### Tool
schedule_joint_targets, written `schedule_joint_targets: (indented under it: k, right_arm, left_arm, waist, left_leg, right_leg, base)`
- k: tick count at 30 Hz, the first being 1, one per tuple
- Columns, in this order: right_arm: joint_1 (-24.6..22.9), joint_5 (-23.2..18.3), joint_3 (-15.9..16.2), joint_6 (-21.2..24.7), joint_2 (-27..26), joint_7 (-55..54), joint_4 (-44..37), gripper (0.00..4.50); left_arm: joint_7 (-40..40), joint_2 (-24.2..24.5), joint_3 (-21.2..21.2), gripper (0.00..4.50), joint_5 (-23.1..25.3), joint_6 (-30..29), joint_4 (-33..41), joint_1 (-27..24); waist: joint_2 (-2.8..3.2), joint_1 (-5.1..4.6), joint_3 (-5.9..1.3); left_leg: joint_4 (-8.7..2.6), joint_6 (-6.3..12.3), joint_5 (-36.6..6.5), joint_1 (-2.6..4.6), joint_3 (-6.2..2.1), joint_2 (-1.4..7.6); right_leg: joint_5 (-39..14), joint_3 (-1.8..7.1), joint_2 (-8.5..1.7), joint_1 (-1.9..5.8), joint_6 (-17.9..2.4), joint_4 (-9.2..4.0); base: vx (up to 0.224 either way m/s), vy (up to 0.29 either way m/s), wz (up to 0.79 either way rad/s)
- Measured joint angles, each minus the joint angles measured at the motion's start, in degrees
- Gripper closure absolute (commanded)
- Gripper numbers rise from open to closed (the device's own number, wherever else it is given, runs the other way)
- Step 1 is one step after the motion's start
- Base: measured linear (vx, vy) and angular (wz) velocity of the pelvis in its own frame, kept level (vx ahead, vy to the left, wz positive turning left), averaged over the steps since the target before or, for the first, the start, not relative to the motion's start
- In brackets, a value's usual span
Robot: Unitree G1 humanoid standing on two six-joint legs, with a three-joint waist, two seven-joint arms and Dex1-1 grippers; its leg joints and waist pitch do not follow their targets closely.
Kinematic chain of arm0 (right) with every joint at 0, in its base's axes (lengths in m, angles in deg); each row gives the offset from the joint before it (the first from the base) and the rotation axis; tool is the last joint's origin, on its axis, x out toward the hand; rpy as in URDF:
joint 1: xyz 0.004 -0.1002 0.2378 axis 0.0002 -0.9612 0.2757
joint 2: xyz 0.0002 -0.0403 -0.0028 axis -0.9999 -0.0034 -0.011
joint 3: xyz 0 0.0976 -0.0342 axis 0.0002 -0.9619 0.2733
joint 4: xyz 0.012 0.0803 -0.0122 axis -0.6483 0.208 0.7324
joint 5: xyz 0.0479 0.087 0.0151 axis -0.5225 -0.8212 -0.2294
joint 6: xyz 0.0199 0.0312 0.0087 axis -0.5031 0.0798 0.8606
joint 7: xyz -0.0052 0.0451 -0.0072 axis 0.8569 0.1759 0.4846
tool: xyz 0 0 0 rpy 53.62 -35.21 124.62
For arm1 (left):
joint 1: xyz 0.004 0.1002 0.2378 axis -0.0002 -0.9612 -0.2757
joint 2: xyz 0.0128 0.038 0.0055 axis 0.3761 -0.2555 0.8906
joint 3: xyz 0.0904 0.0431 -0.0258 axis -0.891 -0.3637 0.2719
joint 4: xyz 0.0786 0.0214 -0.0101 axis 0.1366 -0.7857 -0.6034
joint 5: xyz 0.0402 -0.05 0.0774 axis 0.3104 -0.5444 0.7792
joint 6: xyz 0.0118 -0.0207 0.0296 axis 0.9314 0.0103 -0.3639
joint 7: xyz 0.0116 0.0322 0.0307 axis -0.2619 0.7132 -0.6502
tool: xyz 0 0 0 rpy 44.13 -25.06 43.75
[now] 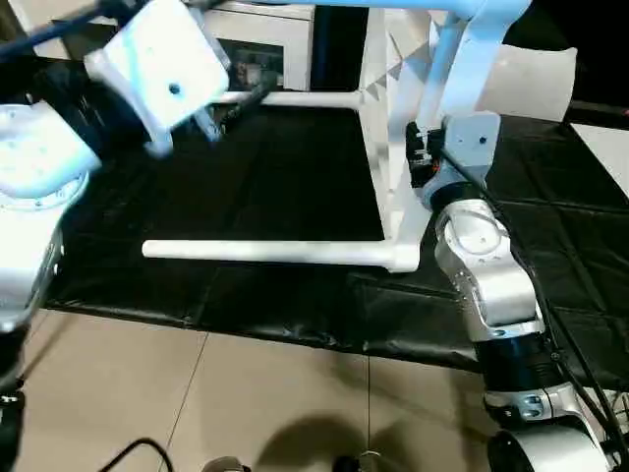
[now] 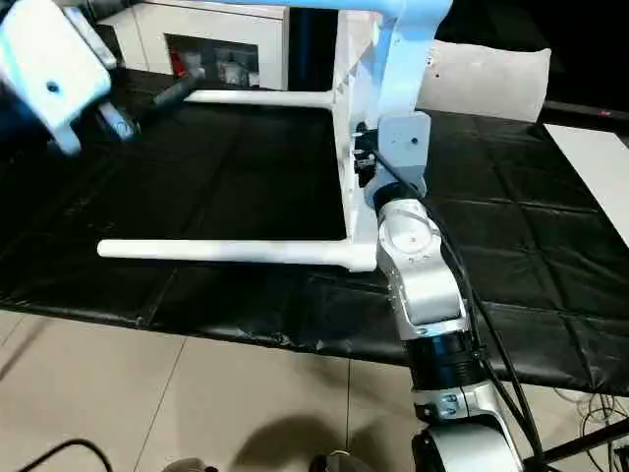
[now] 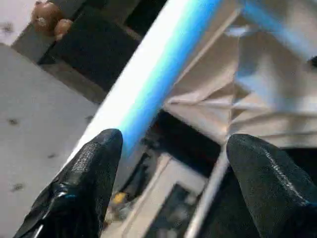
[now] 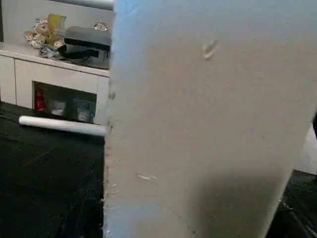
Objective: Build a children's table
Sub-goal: Flip table
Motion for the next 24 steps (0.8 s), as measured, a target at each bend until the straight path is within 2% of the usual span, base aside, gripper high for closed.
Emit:
schedule_joint_targets:
  k: [2,5,7,10,13,15,17,20,23,24]
  right_arm:
    - [-0.04,0.54,0.31,0.68,0.16,0.15,-0.38,2.01]
    - [-0.41,2.04,1.6,1.08,0.37,0.82,-1.93,1.6]
    - [-1.64,2.25,1.98,1.87,0.2,1.29,-3.88,1.55]
    - [-2.75,2.45,2.57,2.89,-0.15,1.3,-5.61,1.18]
    - [-4.31,2.54,3.01,4.04,-0.83,1.3,-6.79,1.09]
    - [-5.27,2.55,3.22,4.65,-1.28,1.34,-7.82,1.03]
    - [-5.9,2.57,3.21,4.96,-1.27,1.6,-8.81,1.03]
    - [-6.28,2.67,3.2,5.68,-1.3,1.82,-10.15,1.03]
    - [-7.1,2.78,3.21,5.78,-1.33,1.83,-10.89,1.03]
    - [-7.6,2.84,3.21,5.9,-1.38,1.92,-11.0,1.03]
  left_arm:
    - [-0.64,0.04,-0.36,0.73,1.89,2.88,-2.99,1.78]
    - [-1.53,0.15,-1.05,0.73,4.69,6.54,-8.12,4.09]
    - [-2.44,0.51,-1.5,0.73,6.96,9.31,-12.31,5.52]
    - [-3.18,0.61,-1.64,0.73,8.24,11.94,-15.28,6.21]
    - [-3.12,0.52,-1.61,0.73,8.28,13.38,-16.5,6.38]
    - [-3.08,0.46,-1.58,1.07,8.28,13.92,-17.18,6.49]
    - [-3.09,0.35,-1.43,1.07,8.32,14.58,-17.81,6.73]
    - [-3.08,-0.27,-1.2,1.48,8.45,15.35,-18.91,7.1]
    - [-3.29,-0.61,-1.15,1.54,9.19,15.6,-20.5,8.56]
    - [-3.3,-0.66,-1.2,1.69,9.49,15.87,-21.36,9.03]
  waist:
    - [0.01,0.0,0.0]
    - [-0.03,-0.16,-0.01]
    - [-0.03,-0.2,-0.01]
    - [-0.03,-0.24,-0.01]
    - [-0.02,-0.23,-0.01]
    - [-0.02,-0.24,-0.01]
    - [-0.02,-0.23,-0.01]
    - [-0.01,-0.23,-0.01]
    - [-0.02,-0.18,-0.01]
    - [0.0,-0.18,-0.01]
  left_leg:
    - [0.0,-0.02,0.01,0.01,-0.03,0.01]
    - [0.0,-0.02,0.01,0.04,-0.09,0.08]
    - [0.0,-0.02,0.01,0.07,-0.11,0.19]
    - [-0.03,-0.03,0.01,0.11,-0.15,0.26]
    - [-0.04,-0.02,0.01,0.13,-0.17,0.29]
    - [-0.04,-0.03,0.02,0.17,-0.19,0.29]
    - [-0.04,-0.03,0.02,0.19,-0.21,0.29]
    - [-0.04,-0.05,0.04,0.2,-0.24,0.29]
    - [-0.04,-0.06,0.04,0.19,-0.25,0.29]
    - [-0.04,-0.06,0.04,0.19,-0.26,0.29]
  right_leg:
    - [0.01,0.0,0.03,0.01,-0.02,0.03]
    - [0.05,0.03,0.17,0.04,-0.08,0.02]
    - [0.06,0.04,0.31,0.06,-0.11,0.01]
    - [0.05,0.02,0.37,0.08,-0.17,0.01]
    - [0.08,0.02,0.39,0.09,-0.23,0.02]
    - [0.09,0.02,0.39,0.12,-0.25,0.02]
    - [0.1,0.02,0.39,0.15,-0.26,0.03]
    - [0.1,0.02,0.4,0.16,-0.26,0.03]
    - [0.1,0.02,0.41,0.17,-0.26,0.03]
    - [0.1,0.02,0.41,0.17,-0.26,0.03]
  base:
    - [0.0,0.0,0.0]
    - [0.0,0.0,0.0]
    - [0.0,0.0,0.0]
    - [0.0,0.0,0.0]
    - [0.0,0.0,0.0]
    - [0.0,0.0,0.0]
    - [0.0,0.0,0.0]
    - [0.0,0.0,0.0]
    - [0.0,0.0,0.0]
    - [0.0,0.0,0.0]
